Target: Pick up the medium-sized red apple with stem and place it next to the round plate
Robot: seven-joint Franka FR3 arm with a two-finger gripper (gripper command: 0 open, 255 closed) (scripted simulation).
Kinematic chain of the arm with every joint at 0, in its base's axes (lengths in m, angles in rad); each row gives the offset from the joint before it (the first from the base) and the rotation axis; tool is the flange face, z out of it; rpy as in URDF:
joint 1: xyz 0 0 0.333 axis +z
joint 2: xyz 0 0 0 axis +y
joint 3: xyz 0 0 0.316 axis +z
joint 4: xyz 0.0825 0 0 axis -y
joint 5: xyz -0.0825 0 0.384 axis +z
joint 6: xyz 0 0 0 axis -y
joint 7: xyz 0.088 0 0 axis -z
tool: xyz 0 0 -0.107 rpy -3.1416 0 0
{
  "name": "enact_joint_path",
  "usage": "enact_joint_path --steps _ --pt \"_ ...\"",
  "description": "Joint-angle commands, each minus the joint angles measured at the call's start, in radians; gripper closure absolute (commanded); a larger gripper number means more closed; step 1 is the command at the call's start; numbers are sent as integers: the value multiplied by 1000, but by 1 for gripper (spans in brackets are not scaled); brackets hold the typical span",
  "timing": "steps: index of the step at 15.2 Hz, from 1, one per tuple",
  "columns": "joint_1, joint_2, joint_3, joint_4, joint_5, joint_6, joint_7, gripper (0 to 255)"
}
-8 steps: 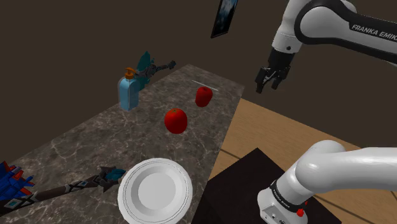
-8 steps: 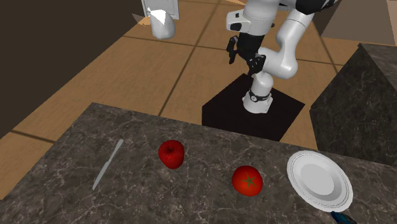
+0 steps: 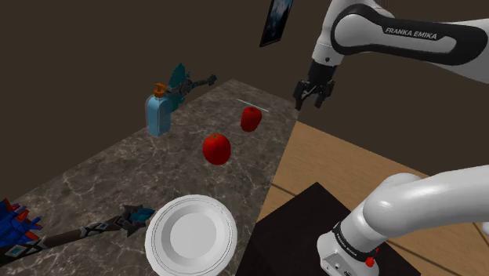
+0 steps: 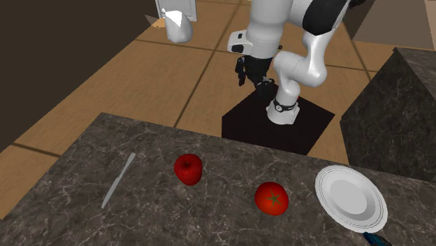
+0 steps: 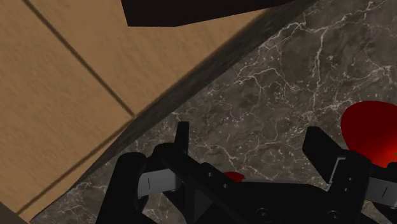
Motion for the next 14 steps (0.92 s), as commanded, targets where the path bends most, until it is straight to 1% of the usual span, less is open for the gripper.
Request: enact_joint_path --steps 1,8,14 --pt "-7 72 -4 23 8 52 19 0" --pt "-27 330 -18 169 41 173 75 0" --pt "-41 555 -33 343 76 233 111 0"
